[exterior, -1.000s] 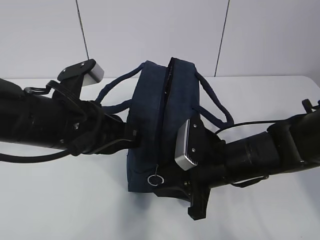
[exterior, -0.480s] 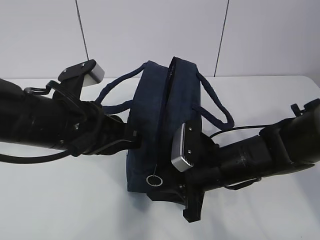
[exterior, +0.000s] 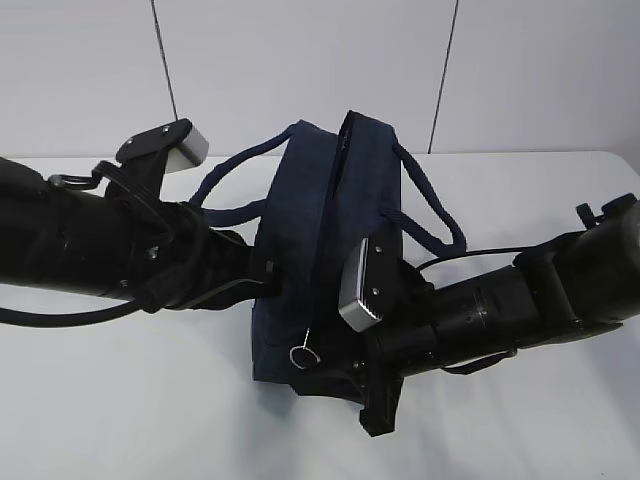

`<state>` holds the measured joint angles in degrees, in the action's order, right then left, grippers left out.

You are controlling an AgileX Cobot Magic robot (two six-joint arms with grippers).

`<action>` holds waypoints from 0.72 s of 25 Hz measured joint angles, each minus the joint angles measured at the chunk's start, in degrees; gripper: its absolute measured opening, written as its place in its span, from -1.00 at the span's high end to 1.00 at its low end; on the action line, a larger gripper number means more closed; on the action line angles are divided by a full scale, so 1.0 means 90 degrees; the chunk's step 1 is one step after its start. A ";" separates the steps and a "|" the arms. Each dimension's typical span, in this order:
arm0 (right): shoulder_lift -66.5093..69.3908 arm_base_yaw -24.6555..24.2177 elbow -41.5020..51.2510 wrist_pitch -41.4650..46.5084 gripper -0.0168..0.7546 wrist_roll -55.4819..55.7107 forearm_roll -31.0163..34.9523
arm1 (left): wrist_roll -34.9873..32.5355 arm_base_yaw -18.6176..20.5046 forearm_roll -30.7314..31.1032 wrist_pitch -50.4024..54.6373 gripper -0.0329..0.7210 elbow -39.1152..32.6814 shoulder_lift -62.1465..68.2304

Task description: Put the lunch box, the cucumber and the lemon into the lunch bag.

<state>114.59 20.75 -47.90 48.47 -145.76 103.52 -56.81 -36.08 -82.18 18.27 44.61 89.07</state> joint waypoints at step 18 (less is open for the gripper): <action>0.0142 0.0000 -0.0062 -0.0103 0.23 0.0056 0.0000 | 0.0000 0.0000 0.0000 0.0024 0.90 0.0000 0.0000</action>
<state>115.87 20.75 -48.46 47.54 -145.25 103.52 -56.81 -36.08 -82.18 18.48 44.61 89.07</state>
